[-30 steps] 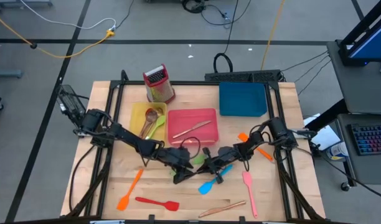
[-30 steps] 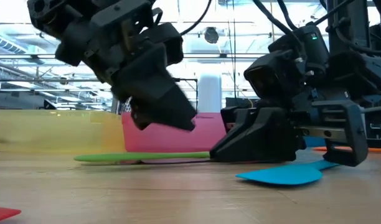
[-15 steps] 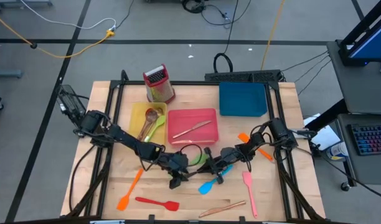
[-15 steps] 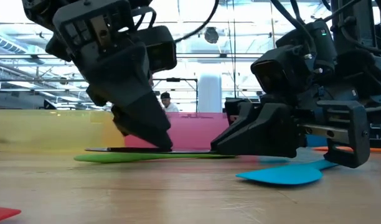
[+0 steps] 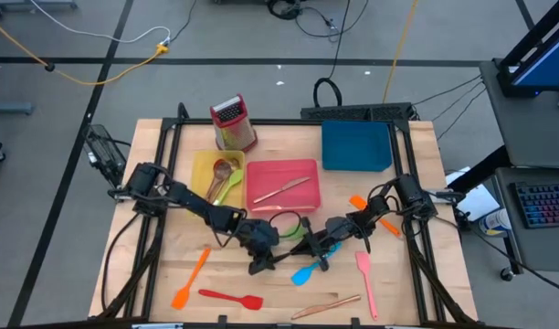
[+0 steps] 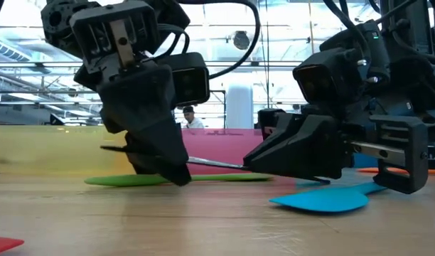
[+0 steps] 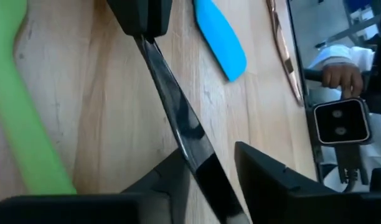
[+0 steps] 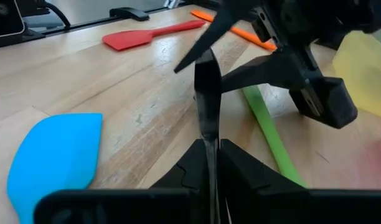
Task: Pick & Place Kitchen Items
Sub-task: Put the black table knife into the pink bin, then put the gold table knife into the pink bin
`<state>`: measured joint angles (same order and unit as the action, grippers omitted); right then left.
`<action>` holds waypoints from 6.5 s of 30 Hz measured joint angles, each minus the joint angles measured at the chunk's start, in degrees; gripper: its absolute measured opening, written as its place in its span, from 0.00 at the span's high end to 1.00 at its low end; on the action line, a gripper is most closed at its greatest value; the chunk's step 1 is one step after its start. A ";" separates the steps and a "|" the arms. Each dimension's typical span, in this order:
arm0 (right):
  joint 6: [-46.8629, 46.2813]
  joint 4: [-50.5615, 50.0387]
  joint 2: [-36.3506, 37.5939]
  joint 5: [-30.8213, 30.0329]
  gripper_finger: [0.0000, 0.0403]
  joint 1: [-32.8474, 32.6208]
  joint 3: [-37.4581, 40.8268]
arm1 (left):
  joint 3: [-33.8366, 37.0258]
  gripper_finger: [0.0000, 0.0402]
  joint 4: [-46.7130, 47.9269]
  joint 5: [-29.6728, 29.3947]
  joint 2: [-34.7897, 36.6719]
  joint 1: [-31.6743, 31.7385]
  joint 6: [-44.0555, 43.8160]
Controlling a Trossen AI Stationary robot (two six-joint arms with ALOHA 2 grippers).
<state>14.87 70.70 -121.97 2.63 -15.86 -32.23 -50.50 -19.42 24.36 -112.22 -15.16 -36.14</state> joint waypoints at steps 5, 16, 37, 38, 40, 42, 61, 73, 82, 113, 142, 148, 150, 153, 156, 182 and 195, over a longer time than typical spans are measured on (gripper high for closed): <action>0.93 2.07 0.03 -0.10 0.97 0.00 0.00 | 0.02 0.90 0.38 1.07 0.69 1.08 -0.26; -2.28 11.99 1.16 -0.17 0.92 -0.28 0.14 | 0.15 0.98 1.24 0.21 1.16 1.75 -1.78; -6.69 -6.28 28.39 -4.33 0.61 -5.22 0.11 | 0.37 0.99 22.49 -21.81 19.82 2.02 14.79; -6.69 -7.30 29.28 -4.33 0.61 -5.30 0.12 | 0.35 0.98 23.57 -23.11 21.13 2.16 15.43; -6.89 -8.10 30.55 -4.24 0.61 -5.31 0.13 | 0.35 0.99 25.64 -25.23 23.45 2.80 16.79; -6.91 -10.03 32.00 -4.18 0.62 -5.31 0.11 | 0.26 0.99 26.78 -26.89 25.05 3.70 18.64; -11.24 -15.01 32.70 -4.11 0.64 -5.25 0.10 | 0.26 0.98 30.41 -22.71 25.08 21.08 35.08; -11.22 -15.82 32.70 -4.22 0.65 -5.25 0.09 | 0.22 0.99 29.65 -19.85 16.04 27.18 36.84; -11.24 -15.92 32.70 -4.31 0.66 -5.25 0.09 | 0.20 0.88 27.32 -17.15 14.00 29.42 39.02; -23.39 -20.65 28.38 -14.78 0.58 -20.29 -3.95 | 0.20 0.93 14.56 -22.19 25.56 24.51 30.90; -37.12 -38.58 24.00 -32.85 0.59 -41.51 -9.60 | 0.20 0.65 -22.00 -39.54 18.35 -14.29 23.80; -38.40 -39.18 21.67 -32.70 0.59 -42.03 -9.60 | -2.76 0.67 -28.02 -40.54 10.01 -17.03 23.04; -38.44 -39.24 20.33 -32.69 0.59 -42.01 -9.60 | -5.09 0.67 -28.16 -41.03 7.14 -17.59 22.92; -38.28 -38.38 18.64 -33.38 0.59 -42.01 -9.60 | -8.67 0.67 -28.22 -41.37 3.82 -17.99 23.74; -38.43 -38.34 17.32 -34.13 0.59 -42.01 -9.60 | -11.63 0.67 -27.57 -41.40 1.65 -17.98 24.81; -38.17 -37.29 11.26 -31.32 0.74 -41.84 -9.30 | -15.34 0.67 -25.29 -41.18 -0.44 -17.36 22.55; -36.23 -31.15 11.21 -31.27 0.92 -39.50 -4.95 | -15.32 0.67 -22.25 -40.79 -0.44 -17.38 20.26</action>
<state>-21.36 39.55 -110.76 -28.64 -55.36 -37.18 -65.82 -41.67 -16.43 -112.66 -32.53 -15.88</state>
